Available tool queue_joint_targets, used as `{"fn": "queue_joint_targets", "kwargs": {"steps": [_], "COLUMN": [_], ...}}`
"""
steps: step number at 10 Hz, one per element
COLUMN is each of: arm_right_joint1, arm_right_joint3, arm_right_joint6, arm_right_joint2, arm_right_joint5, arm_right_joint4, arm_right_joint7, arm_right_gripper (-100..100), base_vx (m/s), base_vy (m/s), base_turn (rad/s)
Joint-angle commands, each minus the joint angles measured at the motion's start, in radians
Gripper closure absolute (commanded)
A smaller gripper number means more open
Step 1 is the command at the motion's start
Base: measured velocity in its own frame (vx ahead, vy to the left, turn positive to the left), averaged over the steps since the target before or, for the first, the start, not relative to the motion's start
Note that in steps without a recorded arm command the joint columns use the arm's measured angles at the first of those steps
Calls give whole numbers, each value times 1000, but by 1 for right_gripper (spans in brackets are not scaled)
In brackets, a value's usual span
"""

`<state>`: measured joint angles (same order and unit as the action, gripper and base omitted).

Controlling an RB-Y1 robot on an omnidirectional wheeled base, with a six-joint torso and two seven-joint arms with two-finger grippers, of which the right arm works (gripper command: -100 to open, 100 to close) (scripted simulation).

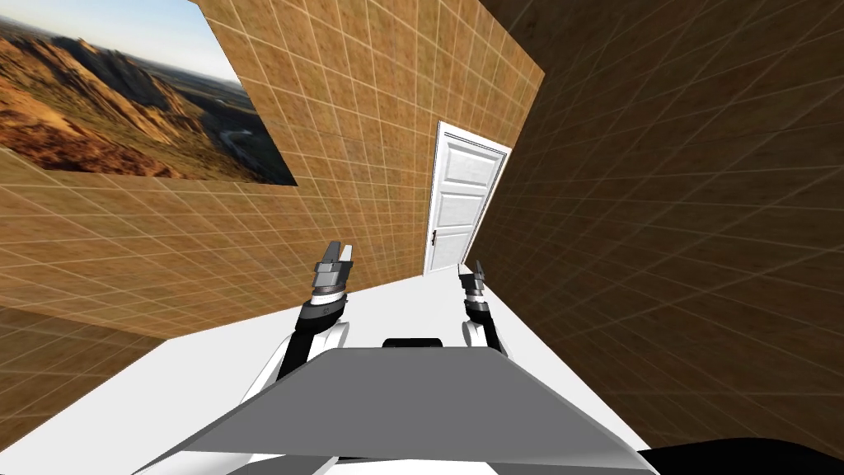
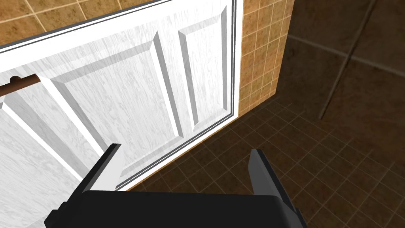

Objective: Pull the door open

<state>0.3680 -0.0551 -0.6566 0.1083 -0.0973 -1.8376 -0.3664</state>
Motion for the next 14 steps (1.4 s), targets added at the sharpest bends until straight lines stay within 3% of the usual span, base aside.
{"fn": "queue_joint_targets", "kwargs": {"steps": [1, 14], "arm_right_joint1": [-10, -117], "arm_right_joint3": [-8, -69], "arm_right_joint6": [-7, -60], "arm_right_joint2": [9, 79], "arm_right_joint5": [-17, -166], "arm_right_joint4": [34, 333], "arm_right_joint7": [-38, -338], "arm_right_gripper": [-100, -100], "base_vx": [106, 94], "base_vy": [-33, -42], "base_turn": [109, 106]}}
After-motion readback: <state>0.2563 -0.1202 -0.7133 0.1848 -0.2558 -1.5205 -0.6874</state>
